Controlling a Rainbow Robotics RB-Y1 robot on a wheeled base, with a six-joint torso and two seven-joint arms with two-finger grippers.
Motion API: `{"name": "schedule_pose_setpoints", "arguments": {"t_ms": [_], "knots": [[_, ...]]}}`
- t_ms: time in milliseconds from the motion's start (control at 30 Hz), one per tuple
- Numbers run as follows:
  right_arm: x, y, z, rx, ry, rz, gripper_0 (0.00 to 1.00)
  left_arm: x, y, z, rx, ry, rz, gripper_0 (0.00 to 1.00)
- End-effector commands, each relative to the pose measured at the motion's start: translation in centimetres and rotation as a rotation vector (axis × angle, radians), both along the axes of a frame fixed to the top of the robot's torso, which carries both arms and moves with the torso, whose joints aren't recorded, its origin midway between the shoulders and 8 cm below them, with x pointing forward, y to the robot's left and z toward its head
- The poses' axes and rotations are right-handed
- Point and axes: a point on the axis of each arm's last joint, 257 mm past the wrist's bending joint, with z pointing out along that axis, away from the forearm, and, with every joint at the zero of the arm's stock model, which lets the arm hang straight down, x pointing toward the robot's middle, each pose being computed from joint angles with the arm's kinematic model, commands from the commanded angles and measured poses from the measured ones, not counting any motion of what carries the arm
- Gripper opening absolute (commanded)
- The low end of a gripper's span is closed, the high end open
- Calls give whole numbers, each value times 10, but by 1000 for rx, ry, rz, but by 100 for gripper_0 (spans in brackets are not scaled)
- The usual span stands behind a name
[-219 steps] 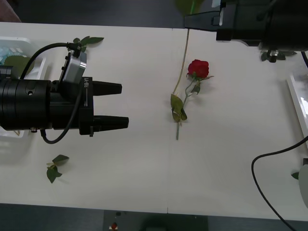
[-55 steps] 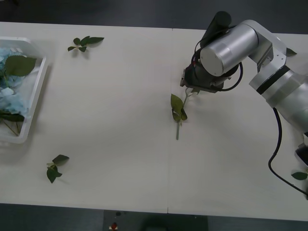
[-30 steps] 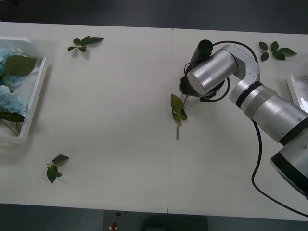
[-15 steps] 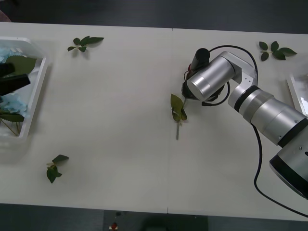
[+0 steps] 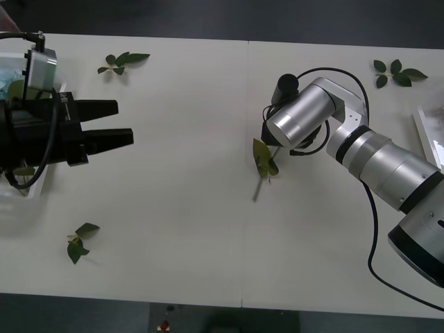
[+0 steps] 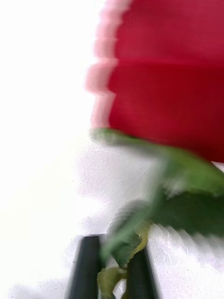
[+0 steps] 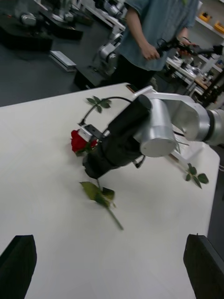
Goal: Put the red flowers into the right box and the blue flowers into the left box
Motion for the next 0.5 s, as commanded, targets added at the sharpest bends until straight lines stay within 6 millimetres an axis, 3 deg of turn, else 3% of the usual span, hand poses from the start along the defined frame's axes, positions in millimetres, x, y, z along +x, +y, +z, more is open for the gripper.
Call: {"name": "schedule_pose_setpoints", "arguments": {"t_ms": [33, 200, 500], "knots": [[13, 20, 27, 45, -50, -15, 0, -19, -23, 8, 43, 1, -77, 91], [19, 3, 43, 23, -76, -17, 0, -35, -45, -6, 94, 16, -173, 91], [6, -48, 106, -65, -78, -15, 0, -58, -82, -3, 62, -8, -263, 91]]}}
